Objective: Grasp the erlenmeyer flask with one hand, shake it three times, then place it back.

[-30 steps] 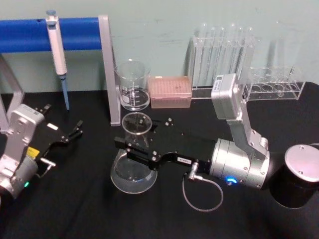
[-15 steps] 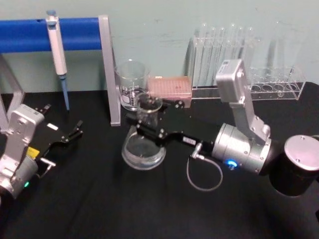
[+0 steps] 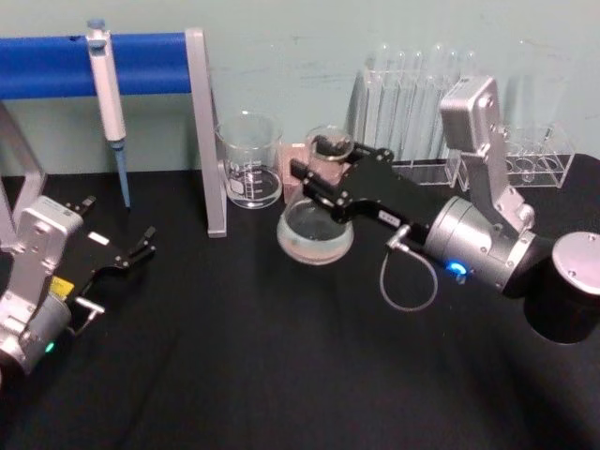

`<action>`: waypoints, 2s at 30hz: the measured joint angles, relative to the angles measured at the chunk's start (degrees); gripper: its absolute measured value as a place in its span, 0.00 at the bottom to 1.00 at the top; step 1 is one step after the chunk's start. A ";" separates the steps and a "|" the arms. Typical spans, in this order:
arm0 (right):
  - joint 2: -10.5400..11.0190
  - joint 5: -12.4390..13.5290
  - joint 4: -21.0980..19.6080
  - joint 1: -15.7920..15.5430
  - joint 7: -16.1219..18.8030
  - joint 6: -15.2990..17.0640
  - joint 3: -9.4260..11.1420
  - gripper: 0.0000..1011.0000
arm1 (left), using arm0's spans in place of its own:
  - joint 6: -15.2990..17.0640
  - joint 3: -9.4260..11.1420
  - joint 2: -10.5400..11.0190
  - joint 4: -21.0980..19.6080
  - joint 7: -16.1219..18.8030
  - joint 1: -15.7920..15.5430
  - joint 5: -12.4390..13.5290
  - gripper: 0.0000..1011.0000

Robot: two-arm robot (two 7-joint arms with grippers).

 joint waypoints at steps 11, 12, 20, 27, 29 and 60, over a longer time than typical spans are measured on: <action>-0.94 -2.14 3.01 0.44 -3.21 -0.49 4.03 0.44 | 0.00 0.00 0.00 0.00 0.00 0.00 0.00 0.99; -1.04 -2.40 3.32 0.48 -3.58 -0.49 4.53 0.44 | 0.00 0.00 0.00 0.00 0.00 0.00 0.00 0.99; -1.51 -3.74 4.61 0.54 -4.90 -0.47 6.81 0.44 | 0.00 0.00 0.00 0.00 0.00 0.00 0.00 0.99; -1.98 -5.00 5.35 0.35 -5.70 -0.39 8.60 0.44 | 0.00 0.00 0.00 0.00 0.00 0.00 0.00 0.99; -2.10 -5.22 5.35 0.23 -5.81 -0.32 8.91 0.44 | 0.00 0.00 0.00 0.00 0.00 0.00 0.00 0.99; -2.66 -4.57 -1.27 -3.16 0.78 1.25 5.35 0.44 | 0.00 0.00 0.00 0.00 0.00 0.00 0.00 0.99</action>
